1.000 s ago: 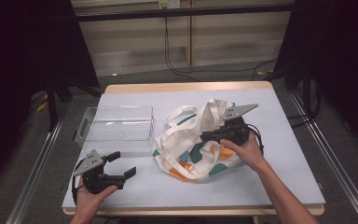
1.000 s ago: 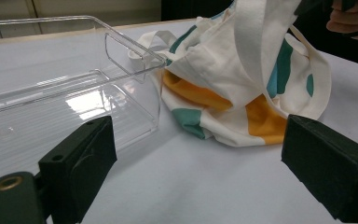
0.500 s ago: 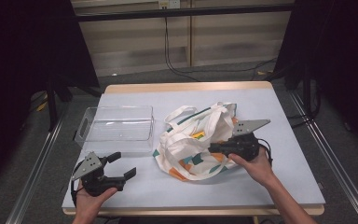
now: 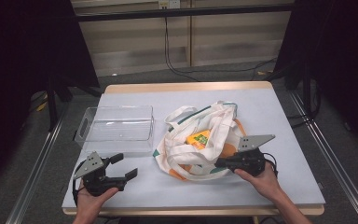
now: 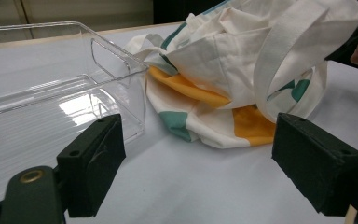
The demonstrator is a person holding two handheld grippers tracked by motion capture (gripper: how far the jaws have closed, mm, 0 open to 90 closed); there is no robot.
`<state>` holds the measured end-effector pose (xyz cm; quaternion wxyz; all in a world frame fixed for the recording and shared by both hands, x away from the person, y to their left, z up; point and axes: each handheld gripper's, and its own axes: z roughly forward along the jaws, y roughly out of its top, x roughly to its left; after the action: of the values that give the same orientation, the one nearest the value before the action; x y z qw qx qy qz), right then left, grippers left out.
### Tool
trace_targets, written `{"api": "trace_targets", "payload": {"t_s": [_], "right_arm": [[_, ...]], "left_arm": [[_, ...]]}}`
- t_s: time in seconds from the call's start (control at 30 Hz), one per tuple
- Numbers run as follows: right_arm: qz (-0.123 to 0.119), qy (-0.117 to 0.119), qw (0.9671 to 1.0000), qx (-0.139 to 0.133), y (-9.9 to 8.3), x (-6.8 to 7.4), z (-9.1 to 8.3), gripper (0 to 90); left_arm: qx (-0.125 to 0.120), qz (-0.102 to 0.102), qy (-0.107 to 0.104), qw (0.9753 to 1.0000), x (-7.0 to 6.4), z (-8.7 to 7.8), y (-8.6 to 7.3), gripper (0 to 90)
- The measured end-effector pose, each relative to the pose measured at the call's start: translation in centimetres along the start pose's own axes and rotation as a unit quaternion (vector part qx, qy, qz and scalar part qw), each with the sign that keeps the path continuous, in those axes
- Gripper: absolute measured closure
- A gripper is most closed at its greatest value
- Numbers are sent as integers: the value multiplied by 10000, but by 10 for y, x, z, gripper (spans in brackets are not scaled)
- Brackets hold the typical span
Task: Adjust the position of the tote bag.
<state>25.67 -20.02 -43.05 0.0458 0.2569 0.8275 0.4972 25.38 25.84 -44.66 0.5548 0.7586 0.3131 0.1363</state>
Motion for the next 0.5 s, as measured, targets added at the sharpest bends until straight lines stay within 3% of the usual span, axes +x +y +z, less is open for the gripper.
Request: {"api": "trace_targets", "payload": {"t_s": [0.27,0.4,0.43,0.5], "right_arm": [[43,-68,9998,180,-20,-10,5,900],[120,-164,9991,377,-26,-15,11,900],[23,-348,9973,643,-31,-16,18,900],[33,-283,9972,685,-33,-19,22,900]], "left_arm": [[60,34,-56,10000,-1,7,2,168],[68,67,-240,9997,-3,10,2,167],[106,98,-215,9997,-3,9,2,168],[64,69,-242,9997,-3,9,2,167]]}}
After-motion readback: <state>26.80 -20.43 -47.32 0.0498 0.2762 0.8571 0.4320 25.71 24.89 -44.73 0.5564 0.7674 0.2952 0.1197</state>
